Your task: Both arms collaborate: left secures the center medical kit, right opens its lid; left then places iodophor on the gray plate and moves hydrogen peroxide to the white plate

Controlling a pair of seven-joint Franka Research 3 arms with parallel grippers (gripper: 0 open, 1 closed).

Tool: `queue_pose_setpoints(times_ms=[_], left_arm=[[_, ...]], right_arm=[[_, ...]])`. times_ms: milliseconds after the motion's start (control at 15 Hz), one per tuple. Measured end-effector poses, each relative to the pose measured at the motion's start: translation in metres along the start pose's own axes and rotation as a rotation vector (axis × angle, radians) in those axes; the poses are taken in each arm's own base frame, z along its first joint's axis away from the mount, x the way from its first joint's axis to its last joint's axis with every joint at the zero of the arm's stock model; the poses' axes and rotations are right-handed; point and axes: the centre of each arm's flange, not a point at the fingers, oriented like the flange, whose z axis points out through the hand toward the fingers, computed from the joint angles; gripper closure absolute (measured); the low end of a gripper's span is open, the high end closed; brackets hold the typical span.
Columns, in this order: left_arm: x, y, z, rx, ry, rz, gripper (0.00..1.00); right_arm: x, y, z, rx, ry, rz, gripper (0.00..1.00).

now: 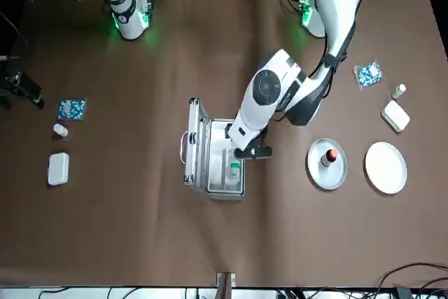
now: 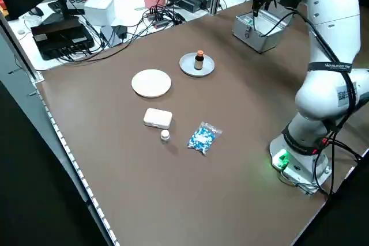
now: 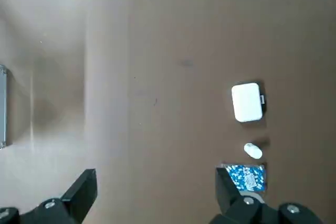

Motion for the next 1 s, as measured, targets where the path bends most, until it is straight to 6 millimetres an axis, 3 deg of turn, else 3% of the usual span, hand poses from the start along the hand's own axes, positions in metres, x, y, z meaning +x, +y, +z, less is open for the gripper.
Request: queue_pose_setpoints(times_ms=[267,400,533,667,1000], left_arm=[[0.007,0.001,0.014,-0.038,0.021,0.009,0.04],[0.008,0.001,0.016,-0.041,0.022,0.009,0.15],[0.008,0.002,0.017,-0.044,0.024,0.010,0.19],[0.006,0.005,0.023,-0.040,0.022,0.017,0.34],[-0.002,0.016,0.050,0.028,0.059,0.044,0.37]], right_arm=[[0.005,-0.006,0.005,0.000,0.004,-0.011,0.01],[0.005,-0.004,0.005,0.000,0.005,-0.008,0.01],[0.004,0.001,0.005,-0.002,0.005,0.001,0.01],[0.004,0.008,0.005,-0.004,0.003,0.015,0.01],[-0.005,0.045,0.004,-0.008,-0.028,0.074,0.01]])
